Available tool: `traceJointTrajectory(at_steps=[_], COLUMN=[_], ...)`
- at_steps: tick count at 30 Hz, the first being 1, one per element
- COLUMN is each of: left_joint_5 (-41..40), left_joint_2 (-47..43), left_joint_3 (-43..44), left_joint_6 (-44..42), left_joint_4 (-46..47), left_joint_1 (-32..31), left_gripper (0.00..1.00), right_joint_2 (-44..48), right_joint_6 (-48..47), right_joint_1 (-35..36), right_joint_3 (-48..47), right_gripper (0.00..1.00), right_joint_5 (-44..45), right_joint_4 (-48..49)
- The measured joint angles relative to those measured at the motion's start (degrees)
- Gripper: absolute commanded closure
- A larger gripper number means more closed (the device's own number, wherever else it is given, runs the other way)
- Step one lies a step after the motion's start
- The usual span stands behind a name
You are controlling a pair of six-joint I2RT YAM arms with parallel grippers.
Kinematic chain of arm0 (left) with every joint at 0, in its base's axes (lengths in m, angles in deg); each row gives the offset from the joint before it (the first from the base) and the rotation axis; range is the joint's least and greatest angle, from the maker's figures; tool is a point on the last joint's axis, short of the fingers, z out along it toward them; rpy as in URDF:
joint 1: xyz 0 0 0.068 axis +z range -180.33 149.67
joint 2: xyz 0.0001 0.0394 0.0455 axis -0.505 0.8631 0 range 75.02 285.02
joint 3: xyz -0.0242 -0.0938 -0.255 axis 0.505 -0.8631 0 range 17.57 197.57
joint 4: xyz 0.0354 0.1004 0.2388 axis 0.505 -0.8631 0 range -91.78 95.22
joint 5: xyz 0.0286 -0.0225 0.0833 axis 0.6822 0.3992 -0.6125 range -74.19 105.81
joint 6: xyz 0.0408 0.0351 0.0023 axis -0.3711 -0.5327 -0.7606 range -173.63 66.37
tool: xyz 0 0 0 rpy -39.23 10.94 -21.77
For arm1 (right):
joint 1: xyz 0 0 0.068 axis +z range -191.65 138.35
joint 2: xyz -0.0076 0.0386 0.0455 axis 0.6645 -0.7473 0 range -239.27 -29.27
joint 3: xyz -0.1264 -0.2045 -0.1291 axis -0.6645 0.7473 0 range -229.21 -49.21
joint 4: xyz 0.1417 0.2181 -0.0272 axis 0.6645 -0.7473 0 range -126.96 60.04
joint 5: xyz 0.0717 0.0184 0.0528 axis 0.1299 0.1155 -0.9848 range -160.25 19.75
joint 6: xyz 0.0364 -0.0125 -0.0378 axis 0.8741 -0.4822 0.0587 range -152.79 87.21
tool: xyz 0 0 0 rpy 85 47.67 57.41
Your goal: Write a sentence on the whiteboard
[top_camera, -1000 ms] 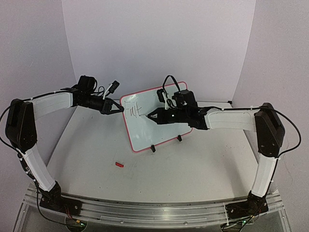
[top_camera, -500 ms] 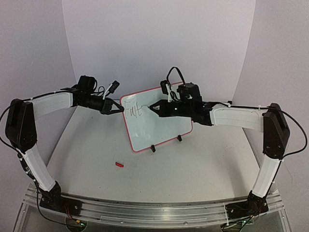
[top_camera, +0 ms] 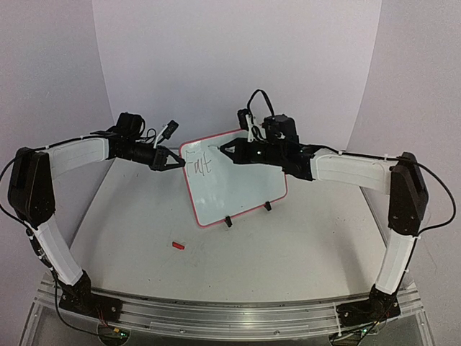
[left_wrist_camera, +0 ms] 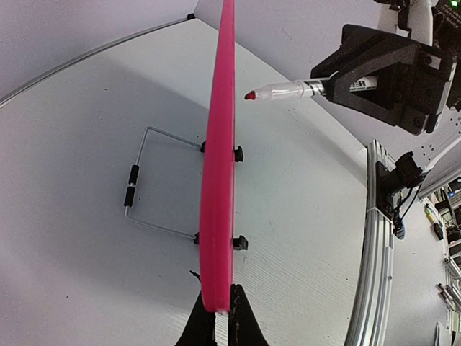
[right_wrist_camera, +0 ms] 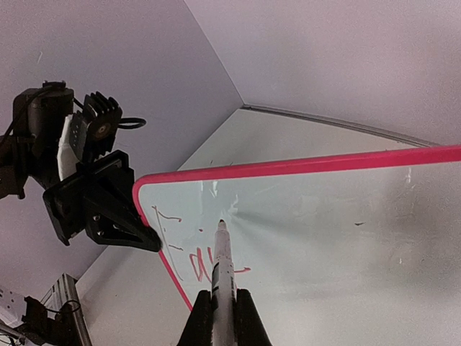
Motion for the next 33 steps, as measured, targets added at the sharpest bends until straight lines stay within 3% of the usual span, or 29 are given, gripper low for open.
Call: traceJointTrajectory(at_steps=[33], left_joint_5=[-0.7], left_joint_2=[-0.1], left_joint_3=[0.0], left_joint_6=[0.1], left_joint_4=[-0.4], left_joint_1=[0.0], left_gripper=[1.0], right_joint_2=[-0.3], right_joint_6=[1.7], right_joint_1=[0.0], right_joint_3=[7.7], right_gripper=[1.0], right_joint_5=[-0.7], right_joint_4=[-0.1])
